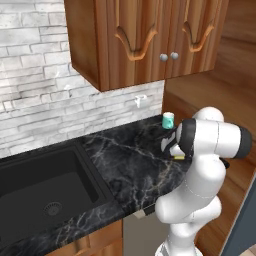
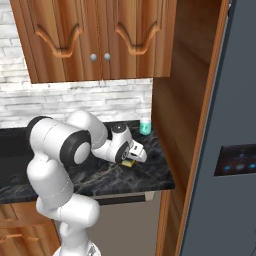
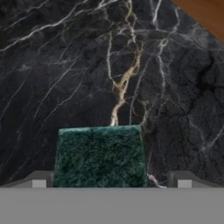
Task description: Place the sponge inside the microwave to prepare for sanitizing.
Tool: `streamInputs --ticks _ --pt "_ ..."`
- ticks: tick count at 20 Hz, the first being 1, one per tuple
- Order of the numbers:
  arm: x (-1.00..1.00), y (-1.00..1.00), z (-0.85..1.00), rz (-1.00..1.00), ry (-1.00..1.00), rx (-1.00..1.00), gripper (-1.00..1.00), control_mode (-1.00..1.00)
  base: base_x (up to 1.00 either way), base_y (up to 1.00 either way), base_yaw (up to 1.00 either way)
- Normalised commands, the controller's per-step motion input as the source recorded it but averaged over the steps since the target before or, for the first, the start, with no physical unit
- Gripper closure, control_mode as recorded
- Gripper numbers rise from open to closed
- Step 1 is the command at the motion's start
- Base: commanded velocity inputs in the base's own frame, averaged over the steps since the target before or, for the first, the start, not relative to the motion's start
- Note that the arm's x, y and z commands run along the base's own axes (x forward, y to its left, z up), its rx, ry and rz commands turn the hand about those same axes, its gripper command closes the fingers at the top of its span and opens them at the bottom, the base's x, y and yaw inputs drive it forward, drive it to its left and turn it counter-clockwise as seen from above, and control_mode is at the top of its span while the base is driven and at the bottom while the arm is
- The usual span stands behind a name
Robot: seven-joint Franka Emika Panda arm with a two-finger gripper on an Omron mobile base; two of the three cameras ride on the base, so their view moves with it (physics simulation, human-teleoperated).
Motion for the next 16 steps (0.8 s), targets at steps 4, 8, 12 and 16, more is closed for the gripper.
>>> streamInputs --ticks 4,8,12,16 --pt "0.00 0.00 -0.06 0.00 0.00 0.00 -1.00 -1.00 0.00 0.00 0.00" --pt "0.00 0.00 -0.08 0.00 0.00 0.01 -1.00 -1.00 0.00 0.00 0.00" --pt "0.00 0.00 -0.15 0.00 0.00 0.01 -1.00 -1.00 0.00 0.00 0.00" --pt "0.00 0.00 -0.19 0.00 0.00 0.02 -1.00 -1.00 0.00 0.00 0.00"
